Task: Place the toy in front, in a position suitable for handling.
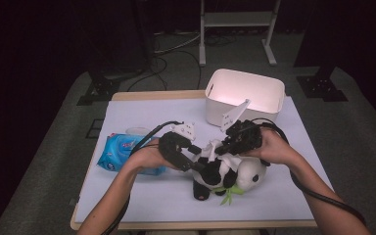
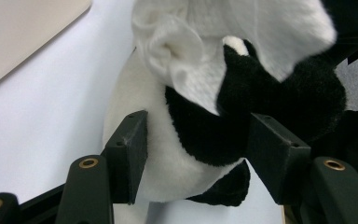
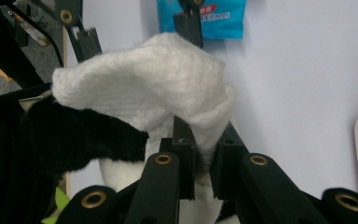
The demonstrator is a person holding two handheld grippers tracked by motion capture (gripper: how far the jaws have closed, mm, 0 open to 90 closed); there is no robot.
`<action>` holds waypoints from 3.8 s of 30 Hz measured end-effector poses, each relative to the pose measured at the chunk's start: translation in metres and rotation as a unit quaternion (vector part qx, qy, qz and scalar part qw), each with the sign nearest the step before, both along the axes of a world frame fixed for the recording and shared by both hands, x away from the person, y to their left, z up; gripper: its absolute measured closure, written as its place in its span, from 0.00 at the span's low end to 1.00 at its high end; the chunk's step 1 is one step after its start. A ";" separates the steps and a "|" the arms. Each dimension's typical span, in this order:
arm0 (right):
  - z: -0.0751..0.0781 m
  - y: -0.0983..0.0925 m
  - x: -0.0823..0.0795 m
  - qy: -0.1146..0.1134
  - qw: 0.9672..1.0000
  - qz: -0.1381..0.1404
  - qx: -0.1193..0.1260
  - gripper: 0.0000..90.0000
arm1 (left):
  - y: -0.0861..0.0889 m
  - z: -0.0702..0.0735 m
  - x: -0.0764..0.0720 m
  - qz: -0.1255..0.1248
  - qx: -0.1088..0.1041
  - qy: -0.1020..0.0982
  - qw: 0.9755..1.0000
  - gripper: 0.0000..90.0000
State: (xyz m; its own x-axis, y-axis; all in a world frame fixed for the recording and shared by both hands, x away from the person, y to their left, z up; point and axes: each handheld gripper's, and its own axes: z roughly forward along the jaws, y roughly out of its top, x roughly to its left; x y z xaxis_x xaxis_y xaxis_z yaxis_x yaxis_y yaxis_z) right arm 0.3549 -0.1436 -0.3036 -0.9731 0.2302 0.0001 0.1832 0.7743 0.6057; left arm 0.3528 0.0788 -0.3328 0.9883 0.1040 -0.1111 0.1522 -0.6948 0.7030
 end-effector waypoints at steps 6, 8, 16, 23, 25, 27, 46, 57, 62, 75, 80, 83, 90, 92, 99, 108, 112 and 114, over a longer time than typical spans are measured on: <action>-0.005 -0.020 -0.001 0.008 1.000 -0.019 -0.007 0.90 | 0.002 0.000 0.001 0.002 0.003 0.001 1.000 0.44; -0.008 -0.028 -0.001 0.009 1.000 -0.028 -0.011 0.90 | 0.003 0.000 0.003 0.005 0.002 0.005 1.000 0.43; -0.015 -0.059 -0.003 0.019 0.998 -0.057 -0.001 0.90 | 0.002 0.002 0.007 0.006 -0.003 0.010 1.000 0.43; -0.021 -0.059 -0.008 0.018 0.998 -0.058 0.005 0.90 | 0.002 0.003 0.006 0.007 0.010 0.009 1.000 0.42; -0.022 -0.057 -0.009 0.017 0.998 -0.055 0.005 0.90 | 0.003 0.004 0.006 0.007 0.012 0.010 1.000 0.41; -0.024 -0.055 -0.010 0.019 0.999 -0.051 0.008 0.90 | 0.004 0.005 0.005 0.010 0.010 0.010 1.000 0.41; -0.027 -0.047 -0.019 0.016 0.999 -0.039 0.010 0.90 | -0.019 0.012 0.002 -0.009 0.008 0.014 1.000 0.38; -0.029 -0.042 -0.023 0.011 0.999 -0.033 0.005 0.90 | -0.029 0.010 0.002 -0.015 0.021 0.026 0.999 0.38; -0.029 -0.040 -0.025 0.012 0.999 -0.030 0.004 0.90 | -0.033 0.009 0.002 -0.017 0.028 0.028 0.999 0.36; -0.030 -0.038 -0.028 0.014 1.000 -0.023 0.005 0.90 | -0.047 0.005 0.000 -0.023 0.059 0.015 0.998 0.31; -0.031 -0.037 -0.030 0.014 1.000 -0.020 0.006 0.91 | -0.053 0.003 0.000 -0.021 0.067 0.016 0.997 0.28; -0.032 -0.037 -0.030 0.015 1.000 -0.018 0.007 0.91 | -0.057 0.001 0.000 -0.022 0.074 0.015 0.997 0.26; -0.033 -0.038 -0.031 0.017 1.000 -0.016 0.007 0.90 | -0.067 -0.006 -0.001 -0.035 0.075 0.007 0.997 0.28; -0.033 -0.040 -0.031 0.020 1.000 -0.018 0.009 0.90 | -0.066 -0.006 -0.001 -0.040 0.068 0.001 0.997 0.35; -0.028 -0.044 -0.025 0.016 1.000 -0.020 0.017 0.90 | -0.064 0.002 0.002 -0.048 0.062 -0.027 0.997 0.55; -0.012 -0.053 -0.005 0.007 0.999 -0.039 0.014 0.90 | -0.071 0.016 0.023 -0.046 0.045 -0.059 0.996 0.58; -0.006 -0.059 0.007 0.001 0.998 -0.055 0.011 0.90 | -0.074 0.019 0.034 -0.043 0.037 -0.081 0.995 0.58; -0.006 -0.060 0.013 0.002 0.998 -0.064 0.009 0.90 | -0.075 0.016 0.039 -0.041 0.028 -0.088 0.995 0.57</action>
State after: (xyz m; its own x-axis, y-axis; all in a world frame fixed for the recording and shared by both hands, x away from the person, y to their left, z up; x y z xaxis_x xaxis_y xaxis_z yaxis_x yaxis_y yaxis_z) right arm 0.3675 -0.2039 -0.3094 -0.9356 0.3530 0.0082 0.2822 0.7338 0.6180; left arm 0.3914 0.0042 -0.3167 0.9974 0.0241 0.0677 -0.0279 -0.7384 0.6738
